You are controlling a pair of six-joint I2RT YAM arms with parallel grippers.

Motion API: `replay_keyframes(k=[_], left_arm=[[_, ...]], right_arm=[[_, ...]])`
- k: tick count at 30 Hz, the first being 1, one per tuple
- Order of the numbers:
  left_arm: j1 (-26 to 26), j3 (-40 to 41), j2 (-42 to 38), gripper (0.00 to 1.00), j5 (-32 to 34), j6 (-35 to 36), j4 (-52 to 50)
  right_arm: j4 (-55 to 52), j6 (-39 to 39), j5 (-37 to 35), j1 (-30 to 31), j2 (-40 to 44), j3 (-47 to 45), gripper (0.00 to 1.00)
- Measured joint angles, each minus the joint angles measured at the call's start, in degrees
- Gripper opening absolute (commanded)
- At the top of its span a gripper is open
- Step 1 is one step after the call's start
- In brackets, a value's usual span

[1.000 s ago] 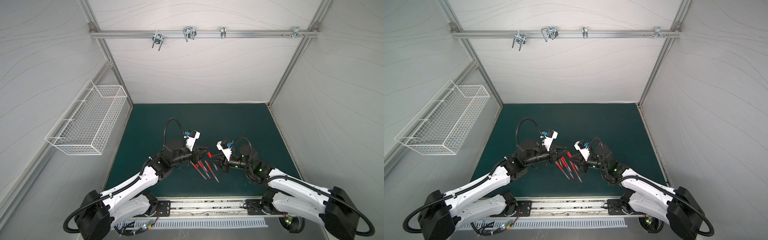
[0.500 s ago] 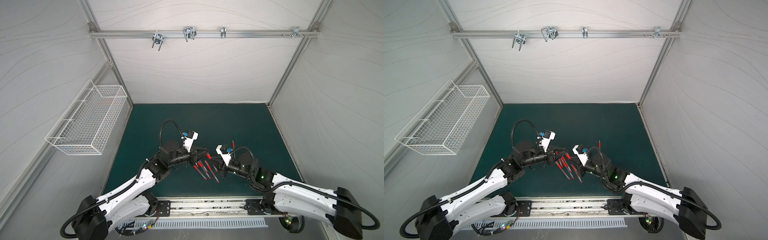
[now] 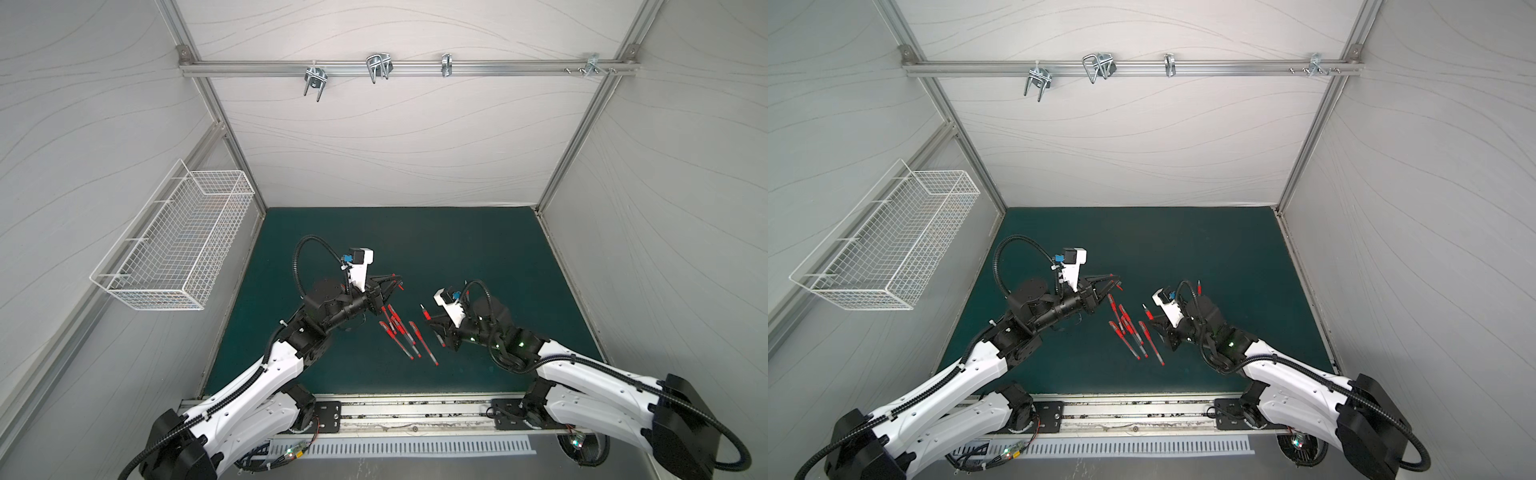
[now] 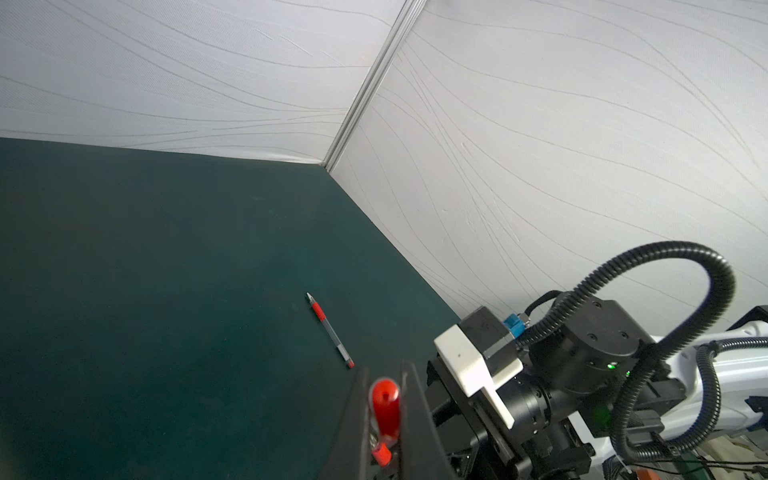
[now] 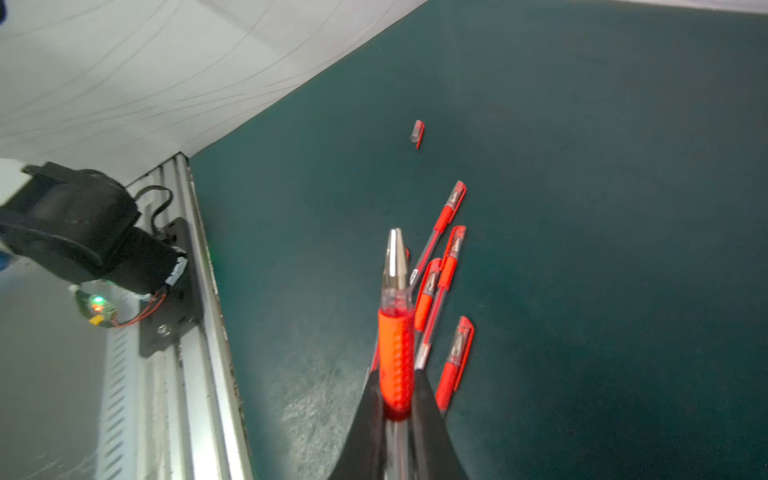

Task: Remove pen caps from pens
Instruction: Open the pen cap on the pen, then place the pen cap at the center of the table, then place the pen at the center of the table.

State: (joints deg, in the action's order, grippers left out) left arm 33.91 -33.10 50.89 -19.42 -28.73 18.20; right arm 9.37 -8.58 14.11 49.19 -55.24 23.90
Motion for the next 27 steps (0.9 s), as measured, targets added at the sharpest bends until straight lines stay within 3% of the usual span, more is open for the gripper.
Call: replay_keyframes(k=[4, 9, 14, 21, 27], left_arm=[[-0.1, 0.0, 0.0, 0.0, 0.8, 0.1, -0.2], [-0.1, 0.0, 0.0, 0.0, 5.7, 0.9, -3.0], [-0.1, -0.2, 1.4, 0.0, 15.2, 1.1, -7.9], [-0.3, -6.8, 11.7, 0.0, 29.5, -0.6, -20.1], [-4.3, -9.0, 17.9, 0.0, 33.0, -2.8, -24.8]], right_arm=[[0.0, -0.8, 2.5, -0.4, 0.8, -0.4, 0.0], [0.0, -1.5, 0.5, -0.4, 1.3, -0.4, 0.0], [-1.5, -2.7, -6.9, -0.4, 0.4, 0.8, 0.0], [-4.7, -4.6, -19.2, -0.9, -6.2, 5.2, 0.0], [-7.9, -6.5, -24.6, -5.4, -11.9, 8.5, 0.0]])
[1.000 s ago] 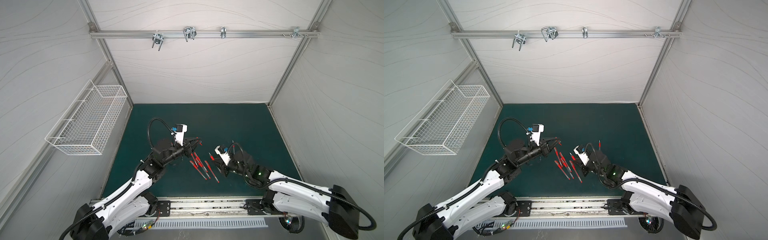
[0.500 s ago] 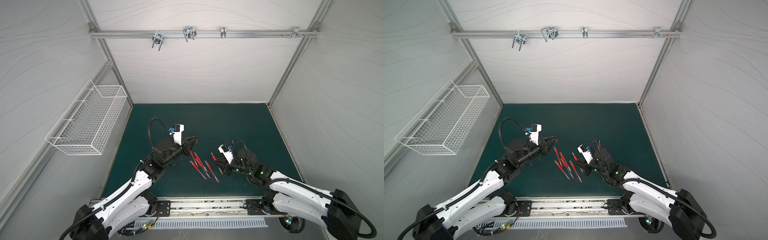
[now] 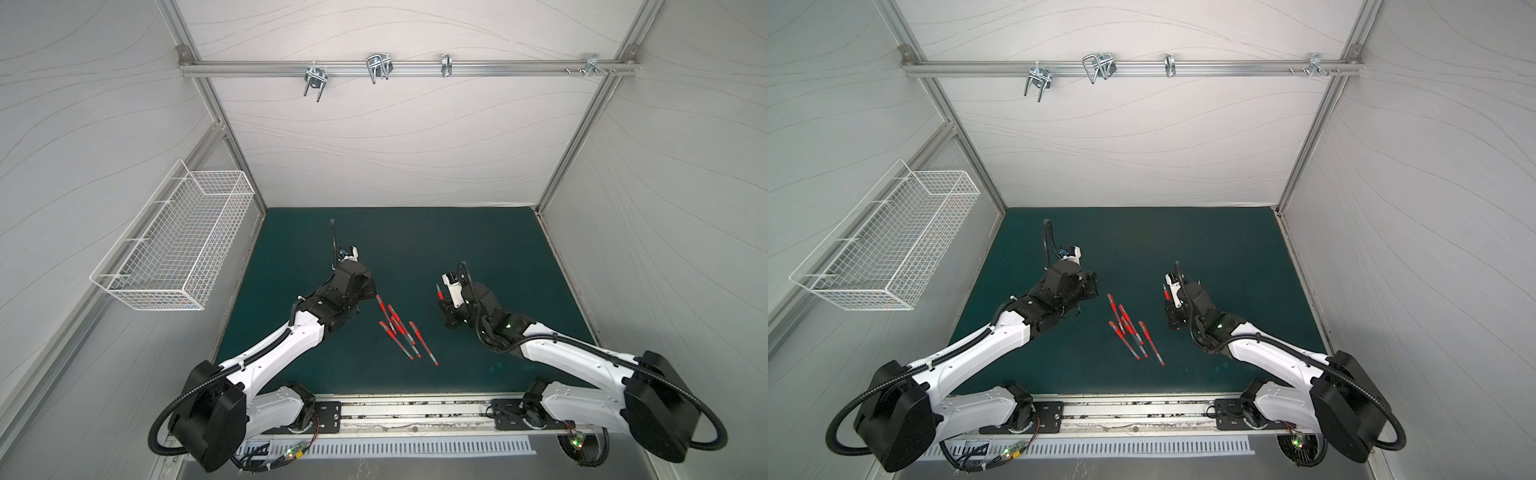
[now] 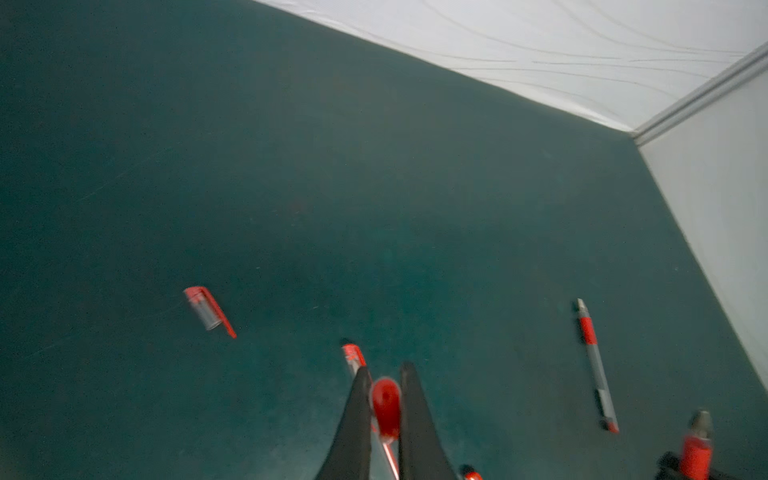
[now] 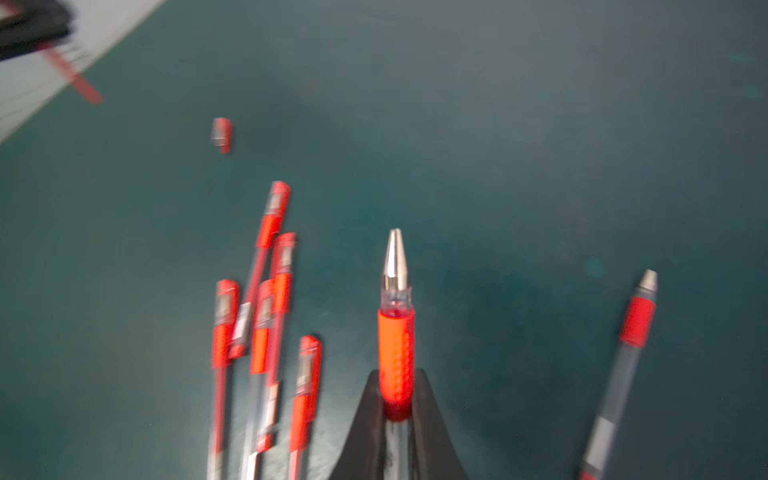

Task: Remove pen caps from pens
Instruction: Place the pen at the center of the table.

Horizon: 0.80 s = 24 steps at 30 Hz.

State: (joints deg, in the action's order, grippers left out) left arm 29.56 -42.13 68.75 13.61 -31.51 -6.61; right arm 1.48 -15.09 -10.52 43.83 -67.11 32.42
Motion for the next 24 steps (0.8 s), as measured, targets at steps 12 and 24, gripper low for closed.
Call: replay_keyframes(k=[12, 24], left_arm=[[-8.8, -0.3, 14.9, 0.0, -5.6, -2.5, 0.1], [-11.3, -5.3, 24.7, 0.0, -9.5, -1.4, 1.1]], right_arm=[[-2.9, -3.6, 1.3, -8.4, -10.9, 4.5, 0.0], [-4.5, -4.6, 3.8, -10.3, -17.2, 7.0, 0.0]])
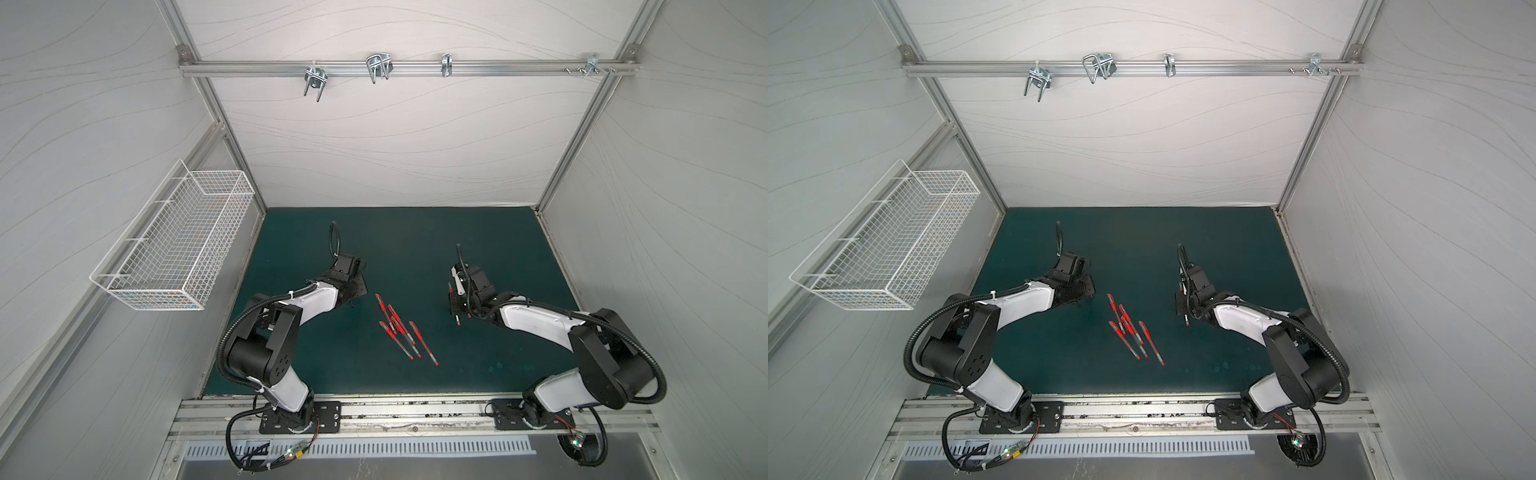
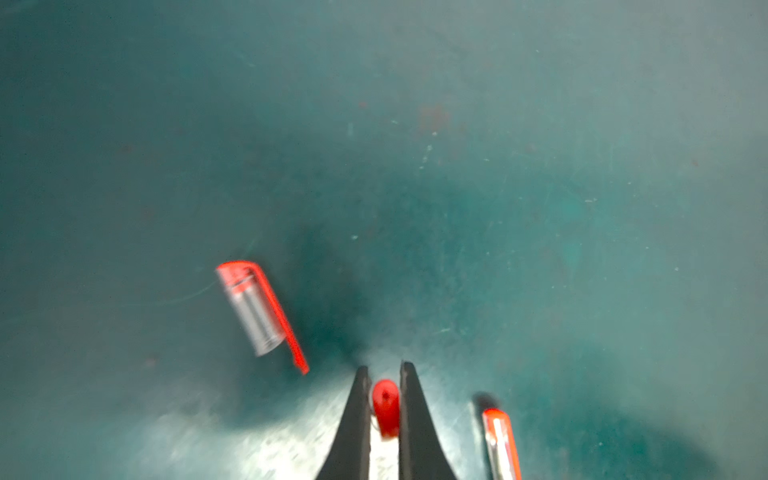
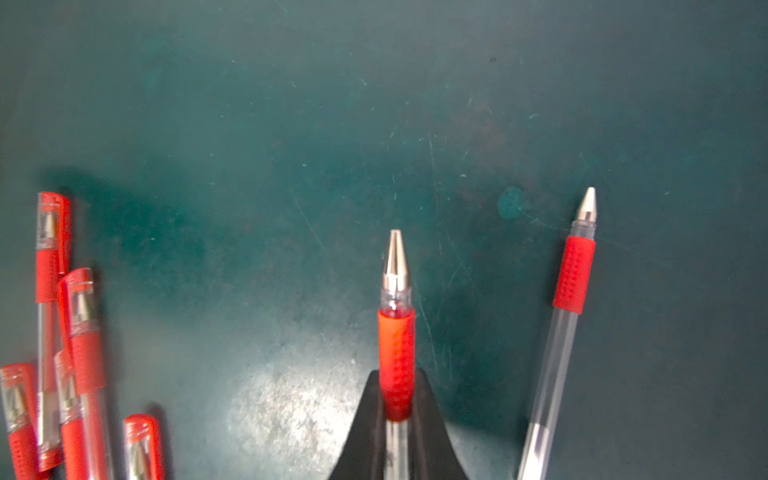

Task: Remove pen caps from pens
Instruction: Place the pen at the center of the table, then pick up the pen from the bottom-center of the table.

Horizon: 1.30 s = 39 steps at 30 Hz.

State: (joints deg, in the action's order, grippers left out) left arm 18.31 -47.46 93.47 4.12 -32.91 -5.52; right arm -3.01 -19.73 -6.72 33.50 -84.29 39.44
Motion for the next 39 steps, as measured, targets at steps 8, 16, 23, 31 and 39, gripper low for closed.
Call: replay_keyframes(k=[8, 16, 23, 31, 39], left_arm=[[-0.2, -1.7, 2.6, 0.11, -0.5, 0.3, -0.5], [-0.2, -2.5, 2.8, 0.38, -0.4, 1.1, -2.0], [-0.2, -2.5, 2.1, 0.43, -0.6, 1.2, -1.9], [2.1, 2.1, -9.9, 0.43, -0.6, 1.3, 0.2], [9.6, 7.0, -21.5, 0.43, -5.0, 3.6, 6.3]], right_arm=[[-1.3, -0.3, -0.2, -0.7, -3.2, 1.6, 0.11], [-2.3, -0.3, -0.3, -0.7, -3.7, 1.8, 0.33], [-1.8, 0.2, -0.3, -0.3, 0.5, -0.1, 0.38], [-0.2, 3.2, 1.5, 4.5, 17.8, -4.9, 0.41], [-3.0, 6.9, 6.6, 10.8, 18.6, -3.3, 0.41]])
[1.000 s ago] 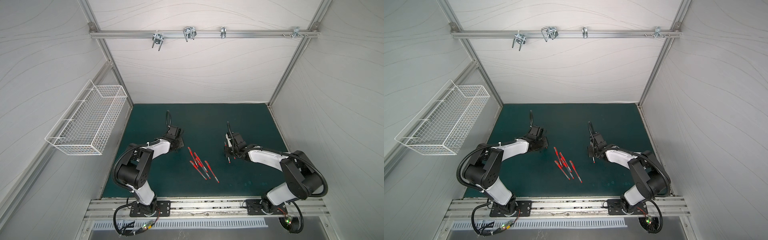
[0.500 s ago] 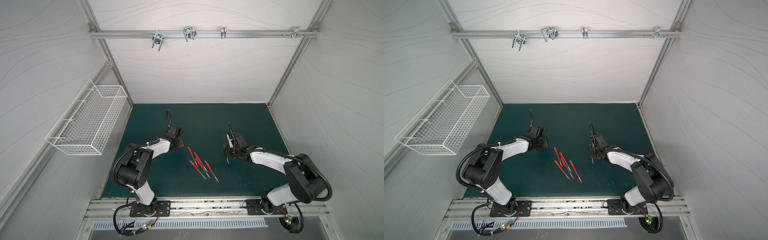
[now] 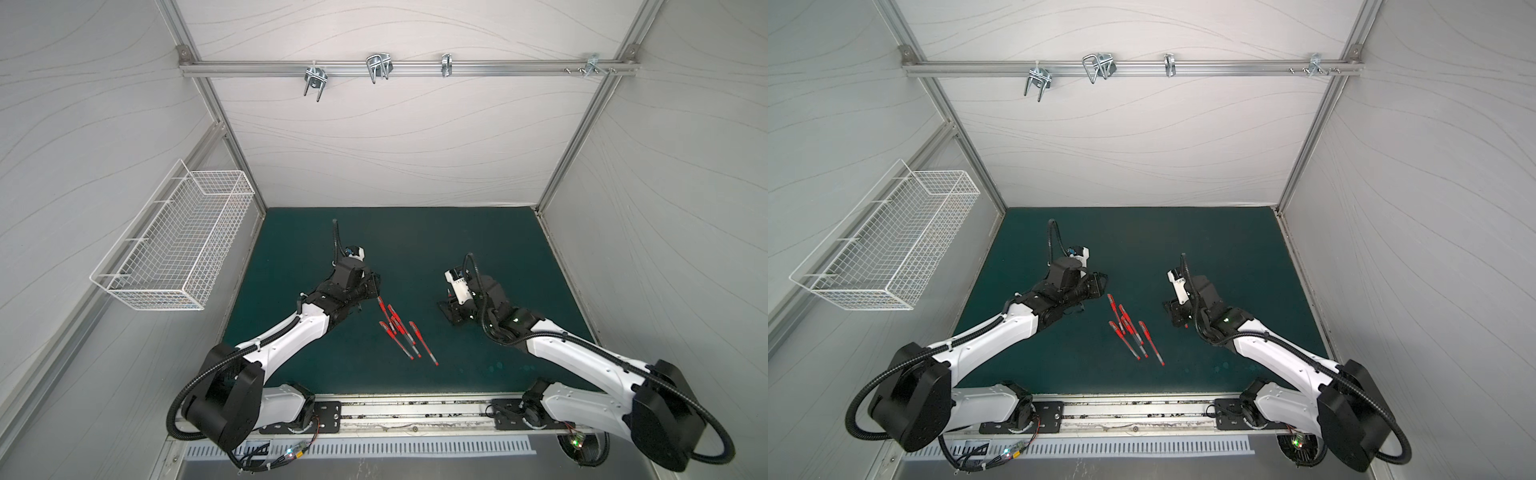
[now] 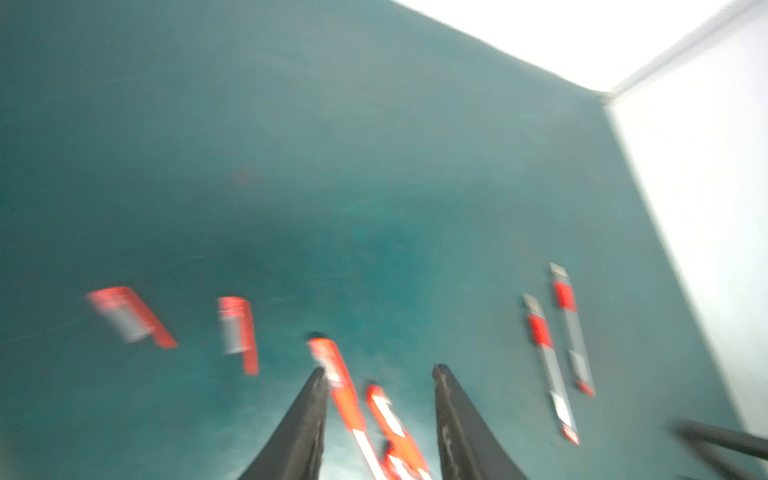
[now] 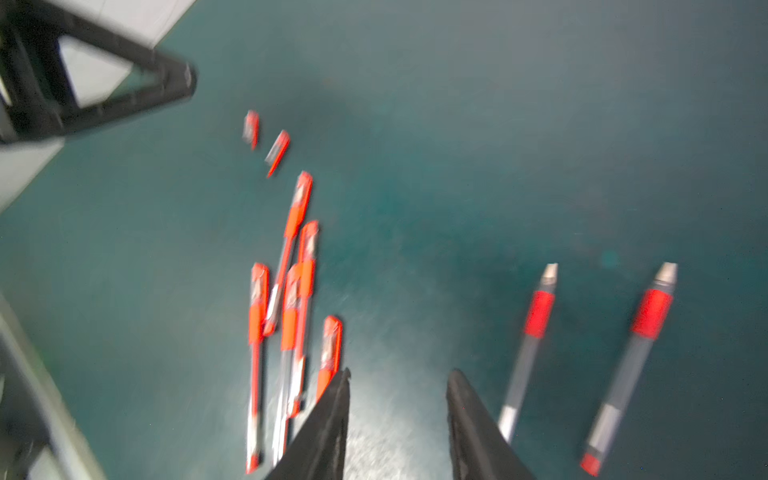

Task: Remove pen caps from pens
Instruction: Pick up the pen from the bottom-center of the table.

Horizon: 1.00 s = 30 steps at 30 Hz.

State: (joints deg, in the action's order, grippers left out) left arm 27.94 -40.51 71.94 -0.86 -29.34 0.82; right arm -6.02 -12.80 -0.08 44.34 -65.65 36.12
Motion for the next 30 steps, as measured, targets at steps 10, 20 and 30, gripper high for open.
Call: replay_keyframes(k=[10, 20, 30], left_arm=[[0.2, -3.0, 5.8, 0.36, -3.5, 0.7, -2.9], [0.2, -6.6, 10.1, 0.3, -6.9, 1.2, -6.6], [0.2, -6.6, 10.5, 0.29, -8.1, 1.2, -7.0]], right_arm=[[-6.6, 3.1, -2.3, 10.7, -18.9, 9.0, 0.38], [-9.5, 2.7, -3.7, 11.6, -24.9, 12.8, 0.35], [-11.5, 2.8, -4.2, 12.3, -27.6, 14.5, 0.34]])
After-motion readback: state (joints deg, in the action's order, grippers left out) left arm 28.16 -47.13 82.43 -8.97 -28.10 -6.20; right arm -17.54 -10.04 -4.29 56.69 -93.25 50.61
